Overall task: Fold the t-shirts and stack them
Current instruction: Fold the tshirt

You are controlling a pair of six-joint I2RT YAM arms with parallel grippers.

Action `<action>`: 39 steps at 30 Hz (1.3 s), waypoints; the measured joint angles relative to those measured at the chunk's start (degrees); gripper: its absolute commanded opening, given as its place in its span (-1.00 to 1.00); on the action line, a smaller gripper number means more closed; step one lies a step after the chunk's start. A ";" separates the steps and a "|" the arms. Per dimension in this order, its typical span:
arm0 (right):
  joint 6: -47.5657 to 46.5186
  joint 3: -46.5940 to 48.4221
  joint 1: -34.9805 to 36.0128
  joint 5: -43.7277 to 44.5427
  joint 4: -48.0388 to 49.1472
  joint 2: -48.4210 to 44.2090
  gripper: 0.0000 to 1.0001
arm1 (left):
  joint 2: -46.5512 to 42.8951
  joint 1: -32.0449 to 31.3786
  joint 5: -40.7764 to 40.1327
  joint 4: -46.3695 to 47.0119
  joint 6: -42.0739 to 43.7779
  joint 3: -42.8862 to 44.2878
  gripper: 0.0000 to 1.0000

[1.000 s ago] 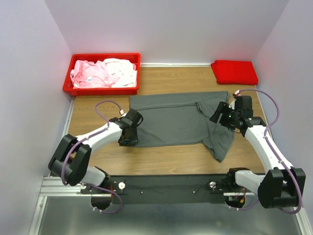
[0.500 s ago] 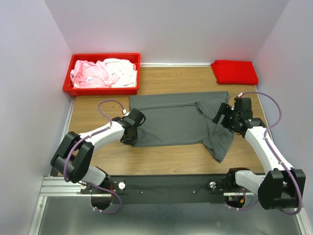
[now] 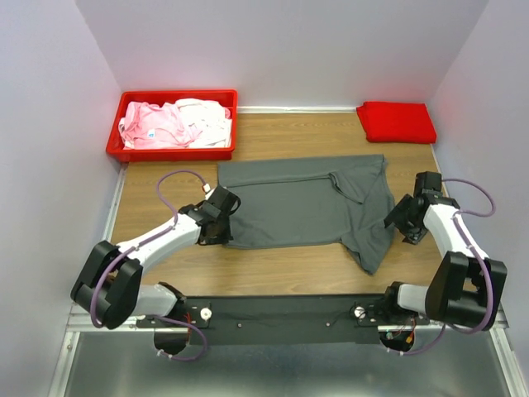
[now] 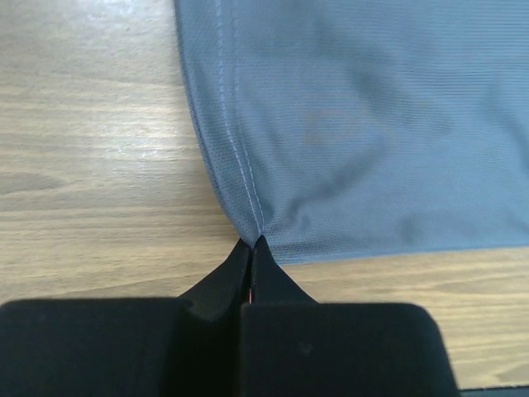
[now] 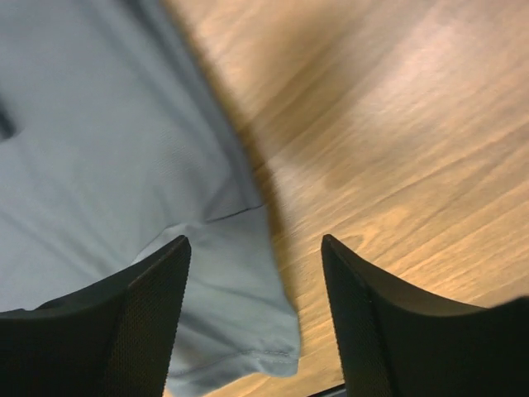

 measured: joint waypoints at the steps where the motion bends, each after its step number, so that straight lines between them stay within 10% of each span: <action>1: 0.09 0.07 -1.55 -0.02 -0.26 0.76 0.34 | -0.31 0.00 0.17 0.13 0.17 0.00 -1.00; 24: 1.79 -1.07 -4.59 -6.29 6.16 9.16 -0.05 | -2.95 0.00 0.76 1.40 1.84 -0.13 -1.00; 31: 2.43 -2.01 -4.61 -6.78 6.67 8.28 -0.76 | -2.95 -0.02 0.74 1.29 1.86 -0.13 -1.00; 39: 2.38 -1.92 -7.69 -3.63 4.90 5.66 -0.99 | -5.31 -0.02 0.74 -1.42 2.10 -0.11 -1.00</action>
